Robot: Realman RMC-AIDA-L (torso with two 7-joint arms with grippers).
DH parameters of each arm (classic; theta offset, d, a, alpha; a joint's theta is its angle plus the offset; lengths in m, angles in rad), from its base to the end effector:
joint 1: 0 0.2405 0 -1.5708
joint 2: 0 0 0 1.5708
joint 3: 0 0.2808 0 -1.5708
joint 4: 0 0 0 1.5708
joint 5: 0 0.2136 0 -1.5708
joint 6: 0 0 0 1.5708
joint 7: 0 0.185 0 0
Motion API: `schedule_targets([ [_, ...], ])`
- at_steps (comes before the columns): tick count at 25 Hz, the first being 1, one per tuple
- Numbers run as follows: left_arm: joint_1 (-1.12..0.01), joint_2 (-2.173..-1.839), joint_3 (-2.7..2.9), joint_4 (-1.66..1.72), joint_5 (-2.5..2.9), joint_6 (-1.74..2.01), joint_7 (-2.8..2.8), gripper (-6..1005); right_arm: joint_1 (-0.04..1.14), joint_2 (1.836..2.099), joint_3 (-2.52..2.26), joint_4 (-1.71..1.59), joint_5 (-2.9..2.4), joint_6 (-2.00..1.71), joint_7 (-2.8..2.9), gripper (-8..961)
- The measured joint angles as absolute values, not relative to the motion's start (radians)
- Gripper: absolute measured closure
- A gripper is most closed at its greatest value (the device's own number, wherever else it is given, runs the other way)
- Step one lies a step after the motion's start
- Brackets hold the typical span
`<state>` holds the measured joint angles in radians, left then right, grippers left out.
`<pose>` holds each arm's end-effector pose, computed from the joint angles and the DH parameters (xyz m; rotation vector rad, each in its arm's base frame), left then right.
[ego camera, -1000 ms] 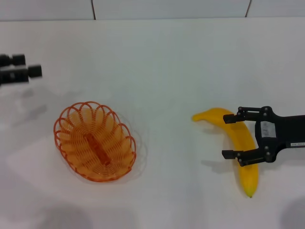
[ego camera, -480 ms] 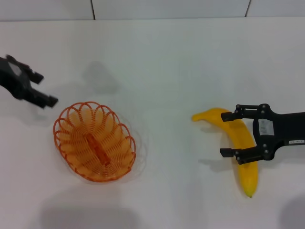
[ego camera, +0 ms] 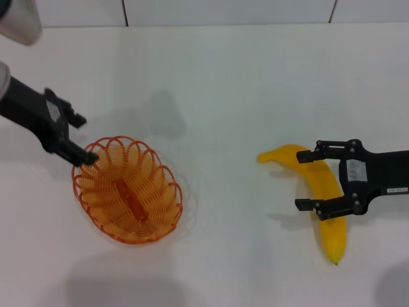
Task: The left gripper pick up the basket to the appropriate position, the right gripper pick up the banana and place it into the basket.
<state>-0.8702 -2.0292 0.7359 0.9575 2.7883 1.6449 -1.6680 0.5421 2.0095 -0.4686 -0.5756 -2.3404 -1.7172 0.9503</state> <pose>-0.2430 0.4281 0.0067 -2.8644 -0.3566 0.4692 0.3103 0.3210 -0.0327 -2.9033 0.1671 0.4822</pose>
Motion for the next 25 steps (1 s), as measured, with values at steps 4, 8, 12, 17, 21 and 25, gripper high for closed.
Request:
schedule_targets([
  [4,-0.875,-2.03,0.751,0.911,2.79,1.634,-1.681,163,0.542,2.009,-0.469,-0.575,-2.34,-1.717,0.951,95],
  [8,-0.884,-2.032,0.755,0.904,2.787,1.612,-1.756,166,0.542,2.01,-0.469,-0.575,-2.34,-1.717,0.952,96],
  [12,-0.893,-2.035,0.767,0.882,2.793,1.596,-1.809,168,0.548,2.012,-0.47,-0.575,-2.342,-1.717,0.953,98],
  [17,-0.9,-2.033,0.798,0.847,2.823,1.553,-1.916,172,0.551,2.012,-0.471,-0.575,-2.342,-1.719,0.953,100],
  [21,-0.909,-2.034,0.807,0.831,2.854,1.513,-1.968,174,0.553,2.013,-0.471,-0.575,-2.342,-1.721,0.953,101],
  [25,-0.922,-2.035,0.807,0.828,2.851,1.506,-1.969,177,0.554,2.013,-0.471,-0.575,-2.342,-1.721,0.953,103],
])
